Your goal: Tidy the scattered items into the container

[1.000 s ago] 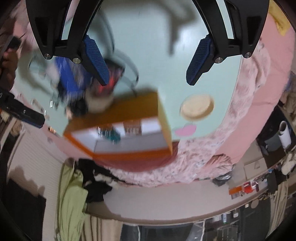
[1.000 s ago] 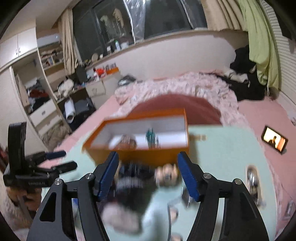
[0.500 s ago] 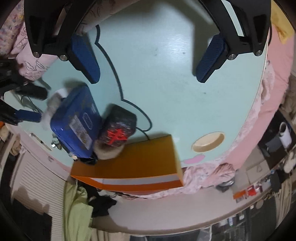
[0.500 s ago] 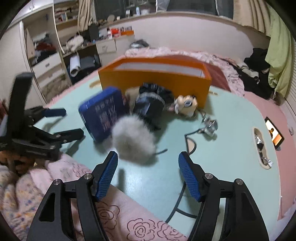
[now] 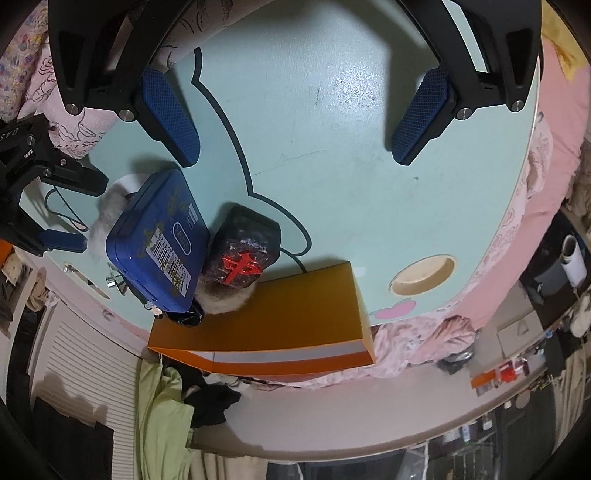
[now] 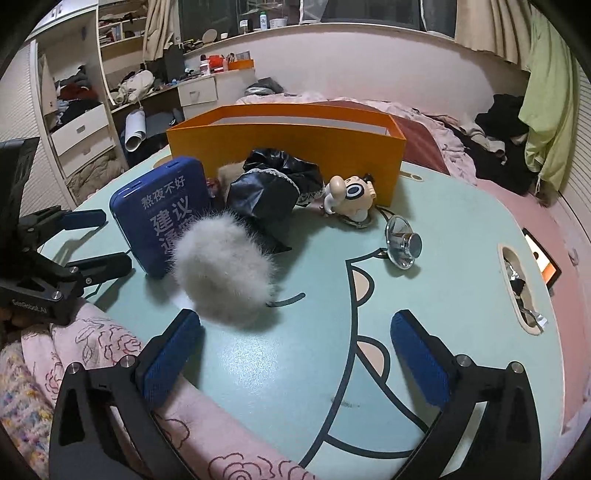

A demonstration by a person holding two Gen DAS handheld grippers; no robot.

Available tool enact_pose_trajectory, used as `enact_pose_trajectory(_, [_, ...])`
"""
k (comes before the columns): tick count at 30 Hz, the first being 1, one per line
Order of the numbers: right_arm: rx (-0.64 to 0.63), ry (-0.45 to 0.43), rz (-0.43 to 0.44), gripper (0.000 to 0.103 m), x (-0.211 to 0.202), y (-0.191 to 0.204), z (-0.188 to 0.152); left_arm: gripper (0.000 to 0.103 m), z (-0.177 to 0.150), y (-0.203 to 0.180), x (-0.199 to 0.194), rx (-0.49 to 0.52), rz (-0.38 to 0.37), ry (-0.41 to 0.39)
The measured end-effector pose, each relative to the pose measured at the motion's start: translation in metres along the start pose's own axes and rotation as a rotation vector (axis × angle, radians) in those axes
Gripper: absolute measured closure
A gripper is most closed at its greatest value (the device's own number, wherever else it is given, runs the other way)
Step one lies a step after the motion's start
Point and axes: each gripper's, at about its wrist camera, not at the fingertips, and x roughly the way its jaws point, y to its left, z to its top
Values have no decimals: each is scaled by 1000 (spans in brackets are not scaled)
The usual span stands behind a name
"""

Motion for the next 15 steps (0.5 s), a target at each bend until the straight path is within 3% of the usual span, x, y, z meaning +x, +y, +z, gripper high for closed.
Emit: enact_pose_trajectory(15, [0, 0, 0, 0, 0, 1, 0, 0, 0, 0, 0, 0, 0, -1])
